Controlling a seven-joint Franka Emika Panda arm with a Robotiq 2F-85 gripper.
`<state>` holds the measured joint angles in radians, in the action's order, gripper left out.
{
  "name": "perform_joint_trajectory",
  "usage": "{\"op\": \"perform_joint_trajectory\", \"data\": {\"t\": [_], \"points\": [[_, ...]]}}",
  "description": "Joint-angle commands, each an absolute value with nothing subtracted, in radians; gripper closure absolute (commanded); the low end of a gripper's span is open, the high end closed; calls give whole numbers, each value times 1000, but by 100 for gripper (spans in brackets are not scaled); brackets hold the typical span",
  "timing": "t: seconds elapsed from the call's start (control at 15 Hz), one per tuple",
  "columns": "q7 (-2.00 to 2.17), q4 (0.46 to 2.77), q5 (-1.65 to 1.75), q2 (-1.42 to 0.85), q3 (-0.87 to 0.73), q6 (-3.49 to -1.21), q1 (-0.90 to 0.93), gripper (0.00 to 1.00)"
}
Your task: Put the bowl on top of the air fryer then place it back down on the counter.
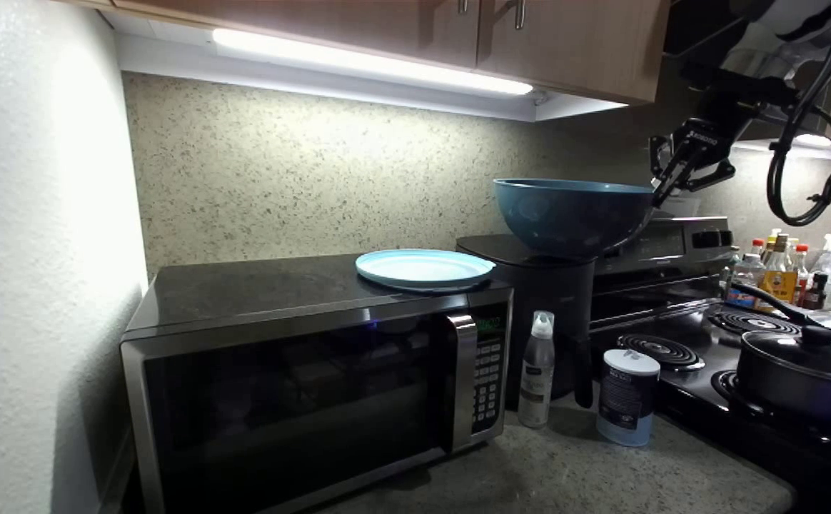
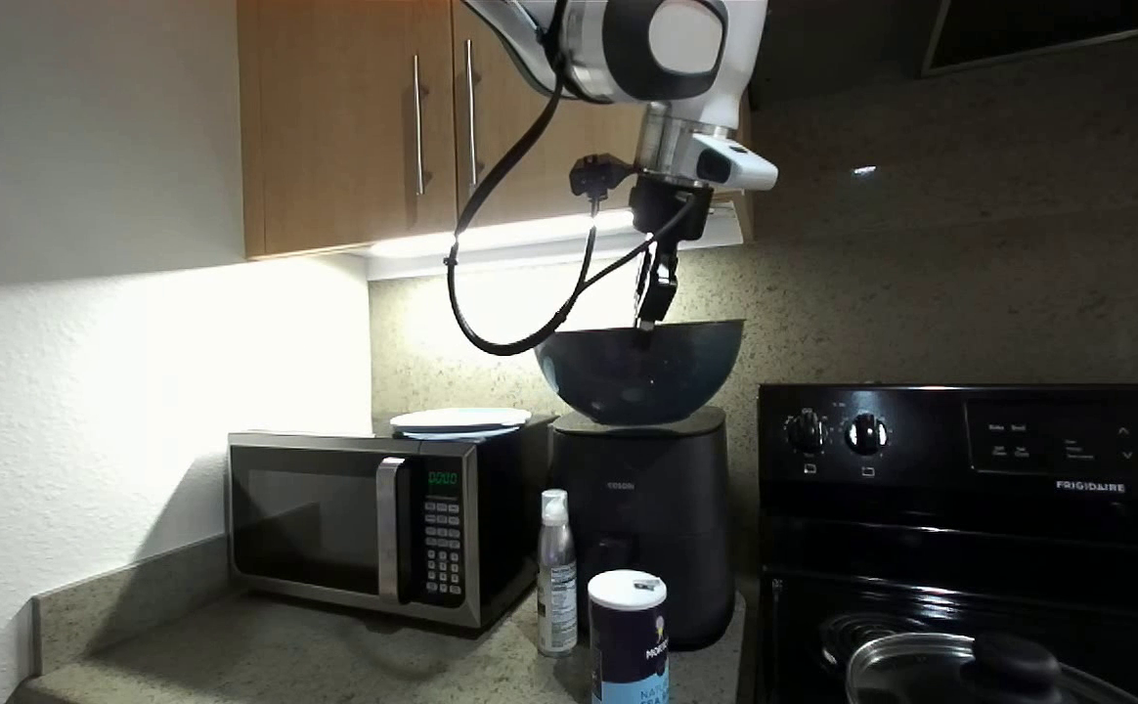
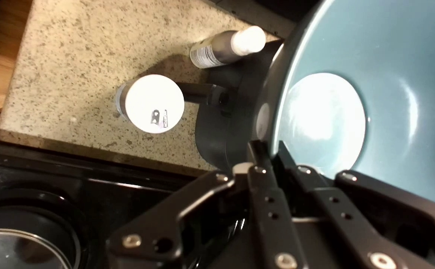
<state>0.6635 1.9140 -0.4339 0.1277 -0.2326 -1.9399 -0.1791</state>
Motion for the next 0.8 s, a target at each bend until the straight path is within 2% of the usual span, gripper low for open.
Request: {"op": "perform_joint_trajectory", "data": {"t": [0.0, 0.4, 0.47, 0.67, 0.73], "points": [[701, 1907, -390, 133, -211, -2004, -194, 62], [675, 1903, -391, 126, -216, -2010, -192, 23], [675, 1902, -390, 126, -216, -2010, -192, 41], [675, 1902, -390, 126, -216, -2009, -192, 23], [675, 1902, -390, 126, -216, -2009, -192, 23]]}}
